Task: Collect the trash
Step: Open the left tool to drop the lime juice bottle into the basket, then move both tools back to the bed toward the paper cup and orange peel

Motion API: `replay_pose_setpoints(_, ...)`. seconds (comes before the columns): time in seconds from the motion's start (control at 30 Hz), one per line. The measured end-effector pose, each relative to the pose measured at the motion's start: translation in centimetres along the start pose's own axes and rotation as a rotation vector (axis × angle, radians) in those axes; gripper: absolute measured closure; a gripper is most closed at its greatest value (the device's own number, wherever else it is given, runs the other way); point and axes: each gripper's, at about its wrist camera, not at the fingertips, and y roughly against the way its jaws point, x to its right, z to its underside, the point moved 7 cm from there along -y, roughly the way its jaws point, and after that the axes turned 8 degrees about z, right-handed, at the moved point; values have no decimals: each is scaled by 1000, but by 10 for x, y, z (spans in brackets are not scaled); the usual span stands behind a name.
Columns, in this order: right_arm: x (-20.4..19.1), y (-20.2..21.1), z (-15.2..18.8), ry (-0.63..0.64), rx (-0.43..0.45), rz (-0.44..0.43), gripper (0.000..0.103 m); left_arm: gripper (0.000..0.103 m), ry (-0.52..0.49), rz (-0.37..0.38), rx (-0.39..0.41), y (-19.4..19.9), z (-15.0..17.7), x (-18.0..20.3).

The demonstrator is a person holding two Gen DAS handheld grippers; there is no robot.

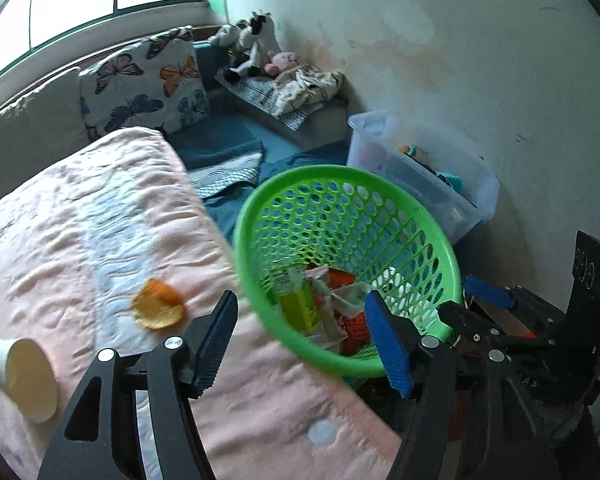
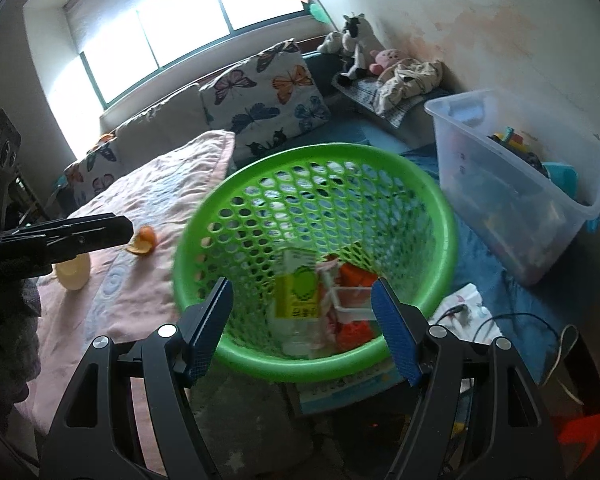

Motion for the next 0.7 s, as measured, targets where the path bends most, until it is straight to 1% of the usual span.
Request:
replay_pose_setpoints(0.13, -18, 2, 1, 33, -2, -19, 31, 38, 31, -20, 25, 19, 9, -14)
replay_pose_setpoints(0.2, -25, 3, 0, 46, -1, -28, 31, 31, 48, -40, 43, 31, 15, -23)
replay_pose_setpoints(0.37, -51, 5, -1, 89, 0, -61, 29, 31, 89, -72, 71, 51, 27, -42)
replay_pose_setpoints(0.6, -91, 1, -4, 155, -7, -114, 28, 25, 183, -127, 118, 84, 48, -82)
replay_pose_setpoints(0.7, -106, -4, -3, 183, -13, -132, 28, 24, 225, -154, 130, 95, 57, -100)
